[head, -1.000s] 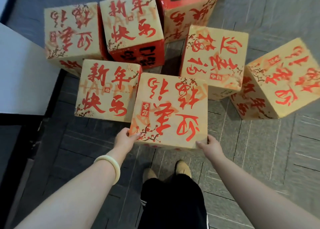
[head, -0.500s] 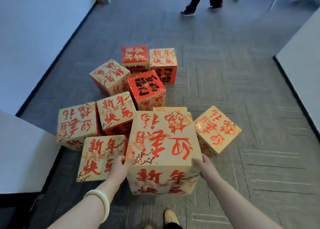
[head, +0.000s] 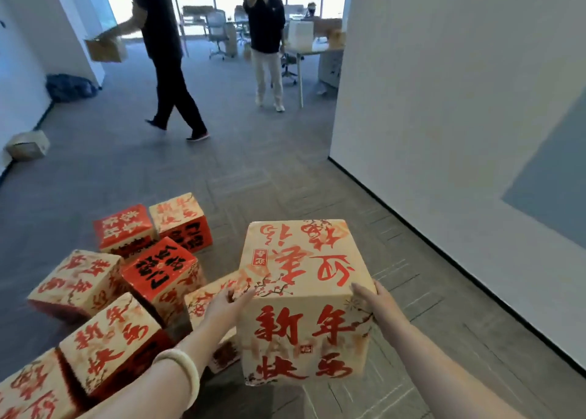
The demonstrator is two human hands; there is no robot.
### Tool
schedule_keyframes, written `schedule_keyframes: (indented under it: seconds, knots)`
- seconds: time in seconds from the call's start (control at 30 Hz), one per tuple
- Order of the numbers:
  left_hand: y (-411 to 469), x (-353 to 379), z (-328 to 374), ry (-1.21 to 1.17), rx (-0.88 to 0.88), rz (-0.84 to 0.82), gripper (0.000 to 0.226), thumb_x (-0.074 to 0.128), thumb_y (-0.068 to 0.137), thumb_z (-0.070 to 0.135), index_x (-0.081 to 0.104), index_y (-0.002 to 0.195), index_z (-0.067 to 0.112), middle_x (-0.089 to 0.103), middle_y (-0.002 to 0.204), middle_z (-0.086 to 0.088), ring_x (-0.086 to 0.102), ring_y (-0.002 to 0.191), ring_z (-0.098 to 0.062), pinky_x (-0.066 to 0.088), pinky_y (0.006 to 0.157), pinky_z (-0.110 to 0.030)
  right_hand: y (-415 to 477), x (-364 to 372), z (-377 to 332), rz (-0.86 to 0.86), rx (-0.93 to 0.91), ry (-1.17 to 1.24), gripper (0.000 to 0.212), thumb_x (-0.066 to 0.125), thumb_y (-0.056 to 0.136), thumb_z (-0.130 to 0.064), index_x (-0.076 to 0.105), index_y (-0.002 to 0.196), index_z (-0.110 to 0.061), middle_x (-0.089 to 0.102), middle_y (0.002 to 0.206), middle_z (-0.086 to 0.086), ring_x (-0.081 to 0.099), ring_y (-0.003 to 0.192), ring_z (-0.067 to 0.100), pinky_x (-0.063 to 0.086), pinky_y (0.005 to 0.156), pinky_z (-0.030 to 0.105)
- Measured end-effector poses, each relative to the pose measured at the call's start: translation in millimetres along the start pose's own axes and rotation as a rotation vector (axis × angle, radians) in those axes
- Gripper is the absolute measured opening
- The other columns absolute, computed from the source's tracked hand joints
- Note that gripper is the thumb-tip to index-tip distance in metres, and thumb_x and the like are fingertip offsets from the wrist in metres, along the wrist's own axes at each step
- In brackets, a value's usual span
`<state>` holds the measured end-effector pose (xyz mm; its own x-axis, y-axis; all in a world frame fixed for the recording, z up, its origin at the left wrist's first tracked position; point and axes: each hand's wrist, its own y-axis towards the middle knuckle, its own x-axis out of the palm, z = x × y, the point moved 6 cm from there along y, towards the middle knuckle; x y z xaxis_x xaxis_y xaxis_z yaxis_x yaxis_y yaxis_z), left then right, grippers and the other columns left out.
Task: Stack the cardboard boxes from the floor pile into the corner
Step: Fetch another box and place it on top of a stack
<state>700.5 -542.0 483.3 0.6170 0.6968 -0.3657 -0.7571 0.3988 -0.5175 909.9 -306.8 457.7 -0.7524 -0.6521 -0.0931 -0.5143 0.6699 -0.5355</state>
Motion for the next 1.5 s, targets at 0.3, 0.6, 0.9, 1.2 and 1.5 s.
schedule_keyframes:
  seconds: [0.3,0.6,0.9,1.2,1.5]
  knots:
    - [-66,213,158,0.140,0.283,-0.261,0.050,0.059,0.087,0.044,0.049,0.122,0.011,0.060,0.115,-0.008,0.055,0.093,-0.019,0.045,0.075,-0.029,-80,-248,-26,0.313,-0.167,0.274,0.041,0.065,0.085,-0.039,0.048,0.117,-0.020,0.064,0.103,-0.001,0.063,0.090,0.015,0.052,0.071,0.031]
    - [-200,515,258,0.254,0.480,-0.556,0.049,0.059,0.087,0.044,0.056,0.120,0.008,0.065,0.110,-0.010,0.059,0.094,-0.023,0.048,0.078,-0.035,-189,-544,20,0.692,-0.185,0.337,0.032,0.059,0.089,-0.041,0.051,0.113,-0.021,0.063,0.090,-0.003,0.063,0.084,0.016,0.054,0.077,0.034]
    - [-360,758,285,0.320,0.558,-0.947,0.045,0.054,0.090,0.044,0.050,0.120,0.010,0.058,0.122,-0.013,0.054,0.109,-0.029,0.045,0.090,-0.041,-315,-738,104,1.065,-0.119,0.452,0.050,0.056,0.087,-0.050,0.049,0.125,-0.017,0.060,0.106,0.002,0.058,0.098,0.022,0.048,0.090,0.036]
    - [-489,986,285,0.449,0.573,-1.314,0.023,0.047,0.095,0.034,0.054,0.089,0.013,0.062,0.088,-0.006,0.055,0.078,-0.019,0.041,0.078,-0.036,-400,-868,177,1.384,-0.063,0.643,0.029,0.054,0.091,-0.042,0.053,0.109,-0.019,0.064,0.082,-0.004,0.062,0.073,0.010,0.047,0.056,0.021]
    - [-660,1162,268,0.628,0.681,-1.634,0.047,0.050,0.092,0.040,0.047,0.127,0.007,0.059,0.118,-0.011,0.054,0.095,-0.022,0.039,0.075,-0.036,-500,-946,246,1.712,-0.054,0.865,0.050,0.064,0.081,-0.049,0.056,0.121,-0.020,0.071,0.107,0.004,0.068,0.097,0.022,0.051,0.093,0.047]
